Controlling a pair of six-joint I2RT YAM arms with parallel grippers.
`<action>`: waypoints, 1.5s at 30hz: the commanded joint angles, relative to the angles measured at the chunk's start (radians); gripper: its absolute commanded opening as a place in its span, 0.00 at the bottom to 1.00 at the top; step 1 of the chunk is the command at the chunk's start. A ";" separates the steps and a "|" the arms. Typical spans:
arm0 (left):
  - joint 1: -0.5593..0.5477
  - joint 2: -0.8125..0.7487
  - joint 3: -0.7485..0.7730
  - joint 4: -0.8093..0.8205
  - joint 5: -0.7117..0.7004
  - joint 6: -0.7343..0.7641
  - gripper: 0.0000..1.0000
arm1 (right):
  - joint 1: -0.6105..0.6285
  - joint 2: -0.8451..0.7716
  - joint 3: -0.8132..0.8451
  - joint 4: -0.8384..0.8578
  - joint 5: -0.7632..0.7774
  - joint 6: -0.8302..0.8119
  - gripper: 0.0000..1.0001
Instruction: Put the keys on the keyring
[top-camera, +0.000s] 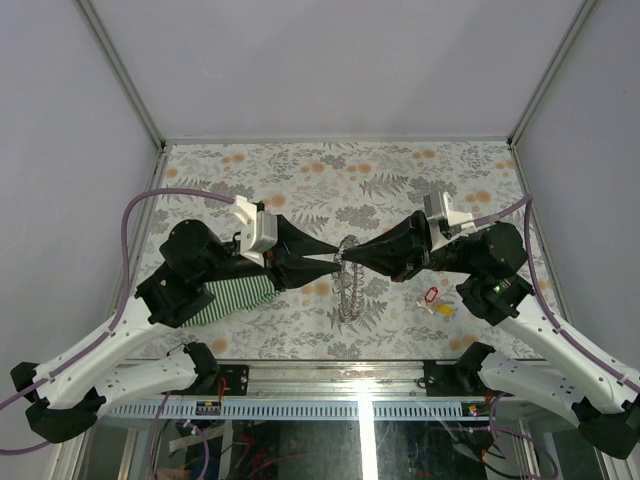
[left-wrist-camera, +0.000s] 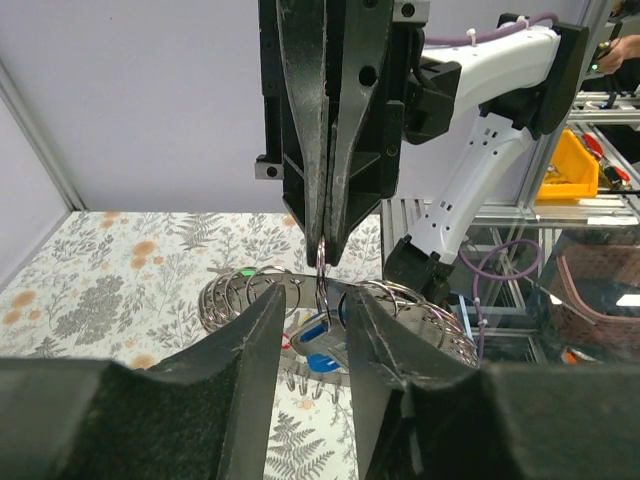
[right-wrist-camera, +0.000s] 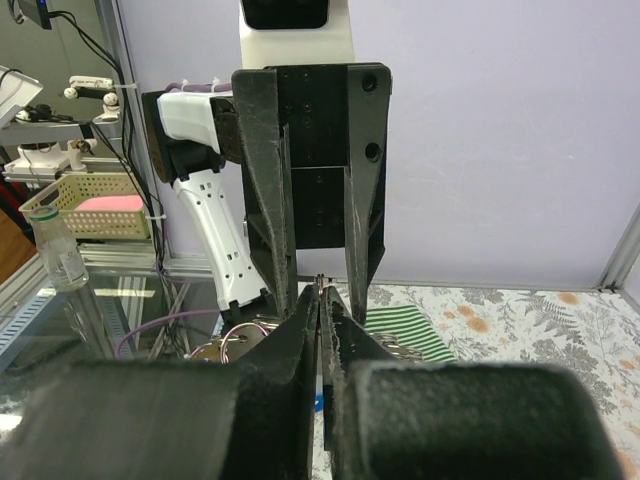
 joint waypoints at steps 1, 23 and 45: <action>-0.003 -0.009 -0.010 0.119 0.010 -0.033 0.29 | 0.006 -0.021 0.057 0.063 -0.008 -0.011 0.00; -0.002 0.040 0.121 -0.154 0.043 0.076 0.00 | 0.006 -0.040 0.084 -0.063 0.030 -0.108 0.19; -0.002 0.407 0.738 -1.147 -0.132 0.422 0.00 | 0.005 0.046 0.206 -0.574 0.079 -0.358 0.43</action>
